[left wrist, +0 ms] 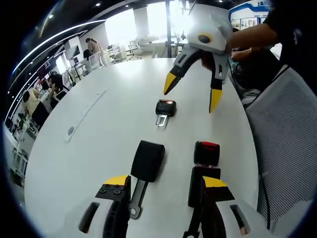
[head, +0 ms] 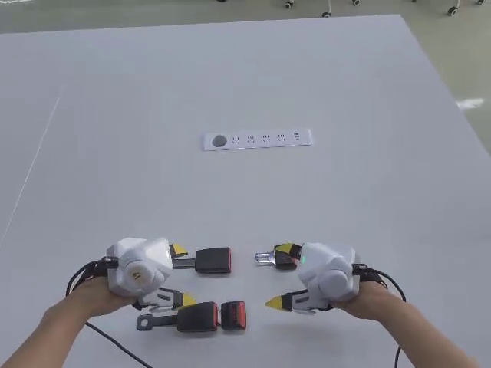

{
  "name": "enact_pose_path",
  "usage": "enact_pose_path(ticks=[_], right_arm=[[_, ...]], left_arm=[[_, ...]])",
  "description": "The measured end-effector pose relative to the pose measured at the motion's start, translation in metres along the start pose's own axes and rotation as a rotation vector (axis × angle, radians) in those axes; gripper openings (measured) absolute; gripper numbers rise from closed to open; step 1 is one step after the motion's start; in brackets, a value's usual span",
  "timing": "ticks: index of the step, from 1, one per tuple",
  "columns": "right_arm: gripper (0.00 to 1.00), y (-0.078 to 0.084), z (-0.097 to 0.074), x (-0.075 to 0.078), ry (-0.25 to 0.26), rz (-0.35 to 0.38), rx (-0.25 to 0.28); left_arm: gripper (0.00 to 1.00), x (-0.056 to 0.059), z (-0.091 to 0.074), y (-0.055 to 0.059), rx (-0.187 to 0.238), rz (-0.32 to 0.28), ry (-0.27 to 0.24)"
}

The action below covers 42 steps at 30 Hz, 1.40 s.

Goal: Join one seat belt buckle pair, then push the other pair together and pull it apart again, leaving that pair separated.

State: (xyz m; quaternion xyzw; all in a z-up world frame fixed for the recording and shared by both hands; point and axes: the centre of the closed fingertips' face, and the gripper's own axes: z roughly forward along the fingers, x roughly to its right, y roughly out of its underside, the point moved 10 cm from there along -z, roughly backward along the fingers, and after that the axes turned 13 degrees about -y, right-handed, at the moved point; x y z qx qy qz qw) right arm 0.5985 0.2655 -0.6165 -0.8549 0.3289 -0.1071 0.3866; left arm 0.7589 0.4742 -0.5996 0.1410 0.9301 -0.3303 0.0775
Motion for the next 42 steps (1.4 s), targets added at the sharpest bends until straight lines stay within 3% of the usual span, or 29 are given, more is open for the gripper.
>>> enact_pose_path(ticks=[13, 20, 33, 42], right_arm=[[0.56, 0.017, -0.014, 0.029, -0.011, -0.012, -0.058], [0.51, 0.023, -0.018, 0.044, -0.045, -0.037, -0.094], [0.42, 0.035, -0.009, 0.064, -0.117, -0.048, -0.142], [0.36, 0.036, 0.001, 0.072, -0.149, -0.044, -0.155]], left_arm=[[0.55, -0.019, 0.023, -0.009, -0.037, 0.05, 0.045], [0.52, -0.027, 0.04, -0.011, -0.076, 0.088, 0.086], [0.46, -0.036, 0.073, -0.011, -0.138, 0.134, 0.168], [0.43, -0.03, 0.084, -0.006, -0.181, 0.194, 0.225]])
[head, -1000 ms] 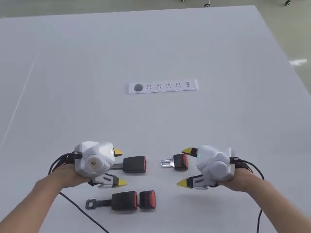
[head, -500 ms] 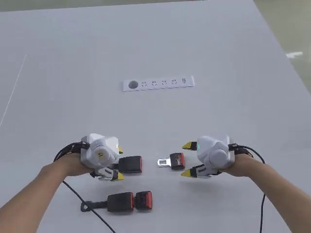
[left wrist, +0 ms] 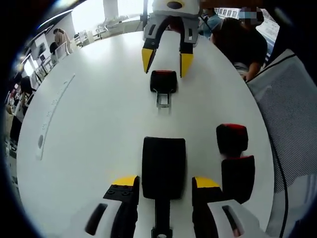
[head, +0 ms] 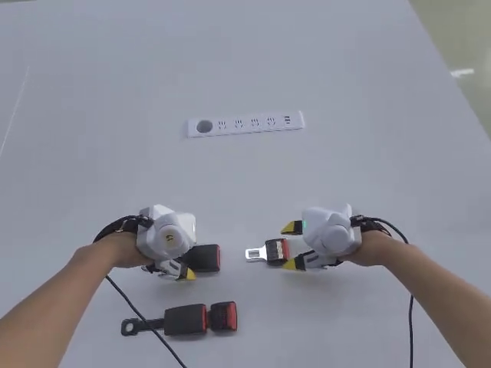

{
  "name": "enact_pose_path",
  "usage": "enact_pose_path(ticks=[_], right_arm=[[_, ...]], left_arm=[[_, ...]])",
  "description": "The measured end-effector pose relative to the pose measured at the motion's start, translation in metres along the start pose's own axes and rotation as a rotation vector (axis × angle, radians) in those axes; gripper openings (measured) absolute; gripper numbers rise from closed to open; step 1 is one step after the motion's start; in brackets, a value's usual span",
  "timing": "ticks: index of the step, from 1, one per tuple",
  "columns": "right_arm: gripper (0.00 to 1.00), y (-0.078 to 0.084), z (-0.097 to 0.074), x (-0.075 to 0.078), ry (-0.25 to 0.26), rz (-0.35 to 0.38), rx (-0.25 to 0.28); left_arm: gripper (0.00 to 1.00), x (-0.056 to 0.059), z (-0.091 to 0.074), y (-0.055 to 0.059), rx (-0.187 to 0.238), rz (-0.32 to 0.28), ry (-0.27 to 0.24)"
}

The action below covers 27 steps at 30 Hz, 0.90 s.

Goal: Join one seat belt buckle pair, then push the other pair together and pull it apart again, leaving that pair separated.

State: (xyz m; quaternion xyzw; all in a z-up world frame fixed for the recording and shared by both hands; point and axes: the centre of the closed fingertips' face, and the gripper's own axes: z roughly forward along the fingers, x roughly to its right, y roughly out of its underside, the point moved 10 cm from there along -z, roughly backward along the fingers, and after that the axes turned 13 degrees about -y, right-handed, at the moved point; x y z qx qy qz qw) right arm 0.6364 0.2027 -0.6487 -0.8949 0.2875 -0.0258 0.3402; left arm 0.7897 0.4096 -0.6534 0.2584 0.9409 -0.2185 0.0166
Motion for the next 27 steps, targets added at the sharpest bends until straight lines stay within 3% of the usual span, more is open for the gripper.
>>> enact_pose_path(ticks=[3, 10, 18, 27], right_arm=[[0.34, 0.0, 0.004, 0.003, -0.003, -0.015, -0.015], [0.33, 0.002, 0.012, 0.003, -0.027, -0.026, -0.069], [0.31, 0.001, 0.012, 0.005, -0.022, -0.032, -0.077], [0.3, 0.001, 0.012, 0.004, -0.021, -0.04, -0.082]], left_arm=[[0.4, 0.0, 0.0, 0.002, -0.01, 0.021, -0.008], [0.36, -0.004, 0.002, 0.002, 0.005, 0.007, -0.013], [0.33, -0.005, 0.003, 0.004, 0.025, -0.008, -0.023], [0.32, -0.006, 0.004, 0.003, 0.022, 0.047, -0.001]])
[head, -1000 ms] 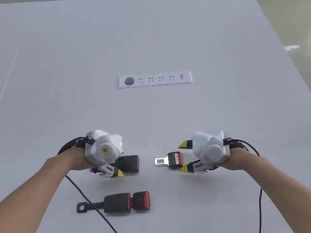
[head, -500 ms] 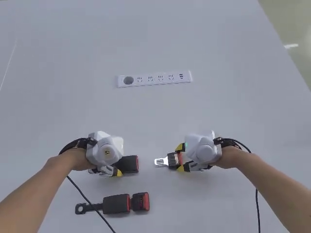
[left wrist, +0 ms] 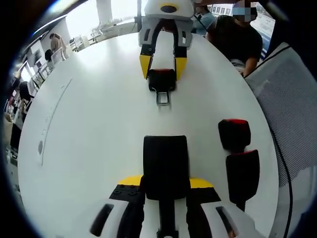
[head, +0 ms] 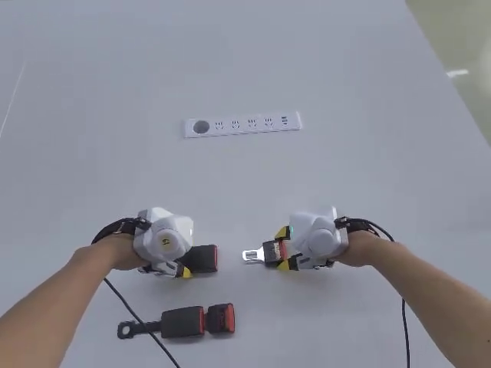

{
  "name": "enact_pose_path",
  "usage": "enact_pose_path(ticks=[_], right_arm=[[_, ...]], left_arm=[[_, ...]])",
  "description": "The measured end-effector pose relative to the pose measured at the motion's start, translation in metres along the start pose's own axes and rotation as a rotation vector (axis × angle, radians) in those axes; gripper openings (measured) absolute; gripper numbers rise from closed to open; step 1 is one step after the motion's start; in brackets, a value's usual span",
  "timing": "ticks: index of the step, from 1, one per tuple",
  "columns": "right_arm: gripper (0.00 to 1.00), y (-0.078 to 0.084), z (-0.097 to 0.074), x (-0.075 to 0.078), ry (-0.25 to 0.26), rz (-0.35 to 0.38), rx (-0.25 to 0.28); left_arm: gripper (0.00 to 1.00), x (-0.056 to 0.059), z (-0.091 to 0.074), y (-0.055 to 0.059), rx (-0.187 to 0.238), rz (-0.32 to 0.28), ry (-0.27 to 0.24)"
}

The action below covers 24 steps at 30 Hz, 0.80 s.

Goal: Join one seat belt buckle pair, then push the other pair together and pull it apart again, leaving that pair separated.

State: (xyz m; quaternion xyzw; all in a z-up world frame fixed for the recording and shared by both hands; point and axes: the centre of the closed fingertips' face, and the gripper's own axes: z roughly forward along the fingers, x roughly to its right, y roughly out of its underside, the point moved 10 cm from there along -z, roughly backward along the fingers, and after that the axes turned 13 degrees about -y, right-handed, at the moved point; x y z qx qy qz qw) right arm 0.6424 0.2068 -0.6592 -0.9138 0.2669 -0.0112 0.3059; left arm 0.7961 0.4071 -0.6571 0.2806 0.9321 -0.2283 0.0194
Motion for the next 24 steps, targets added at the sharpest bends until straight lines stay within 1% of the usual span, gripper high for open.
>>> enact_pose_path(ticks=[3, 7, 24], right_arm=[[0.3, 0.0, 0.0, 0.0, 0.002, -0.005, -0.004], [0.3, -0.001, 0.001, 0.0, 0.007, -0.01, -0.008], [0.3, -0.018, 0.011, 0.0, 0.01, -0.009, 0.014]], left_arm=[[0.32, 0.0, 0.0, -0.001, -0.005, 0.009, 0.003], [0.32, 0.0, 0.0, 0.0, -0.007, 0.0, 0.003], [0.32, 0.0, 0.001, -0.001, -0.021, -0.01, 0.009]])
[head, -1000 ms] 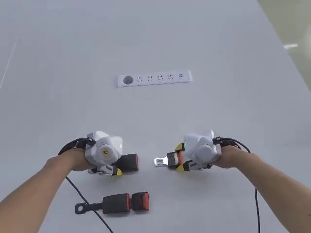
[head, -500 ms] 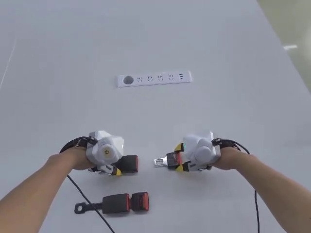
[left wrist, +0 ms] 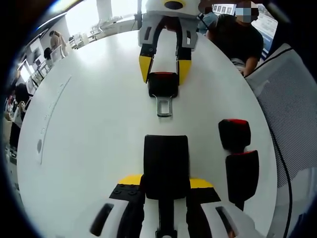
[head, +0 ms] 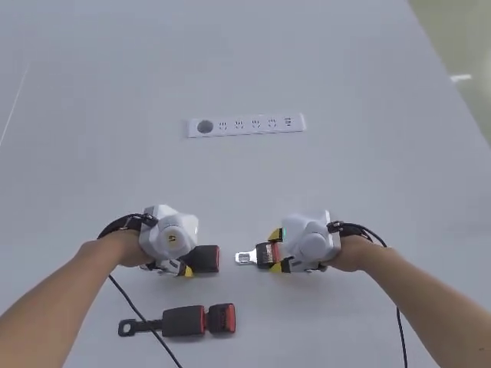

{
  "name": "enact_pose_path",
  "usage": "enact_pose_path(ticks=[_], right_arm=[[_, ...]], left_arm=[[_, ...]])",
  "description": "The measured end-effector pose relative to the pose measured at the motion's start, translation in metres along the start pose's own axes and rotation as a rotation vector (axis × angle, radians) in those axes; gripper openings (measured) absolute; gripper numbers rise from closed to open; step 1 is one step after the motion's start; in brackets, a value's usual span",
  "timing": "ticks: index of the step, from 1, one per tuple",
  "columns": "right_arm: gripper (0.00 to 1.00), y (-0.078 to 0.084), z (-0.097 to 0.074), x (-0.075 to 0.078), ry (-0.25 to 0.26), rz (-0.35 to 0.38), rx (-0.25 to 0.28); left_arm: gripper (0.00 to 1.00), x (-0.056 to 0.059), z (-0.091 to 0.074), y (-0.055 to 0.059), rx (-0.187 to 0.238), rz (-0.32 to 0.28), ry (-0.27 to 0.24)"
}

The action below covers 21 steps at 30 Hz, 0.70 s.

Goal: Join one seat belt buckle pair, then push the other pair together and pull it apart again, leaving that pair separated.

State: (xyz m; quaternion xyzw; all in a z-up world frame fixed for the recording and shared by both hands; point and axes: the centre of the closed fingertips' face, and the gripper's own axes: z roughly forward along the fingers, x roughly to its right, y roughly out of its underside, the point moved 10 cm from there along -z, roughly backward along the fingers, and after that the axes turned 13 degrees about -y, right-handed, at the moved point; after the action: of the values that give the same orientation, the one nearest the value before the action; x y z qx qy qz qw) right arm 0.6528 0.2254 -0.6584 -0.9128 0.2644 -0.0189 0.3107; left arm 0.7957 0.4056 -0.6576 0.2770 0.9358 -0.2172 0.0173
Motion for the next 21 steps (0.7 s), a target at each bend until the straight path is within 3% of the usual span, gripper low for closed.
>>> enact_pose_path(ticks=[21], right_arm=[[0.3, -0.024, 0.019, 0.0, 0.004, -0.014, 0.021]], left_arm=[[0.32, 0.0, 0.0, 0.0, -0.009, 0.001, 0.0]])
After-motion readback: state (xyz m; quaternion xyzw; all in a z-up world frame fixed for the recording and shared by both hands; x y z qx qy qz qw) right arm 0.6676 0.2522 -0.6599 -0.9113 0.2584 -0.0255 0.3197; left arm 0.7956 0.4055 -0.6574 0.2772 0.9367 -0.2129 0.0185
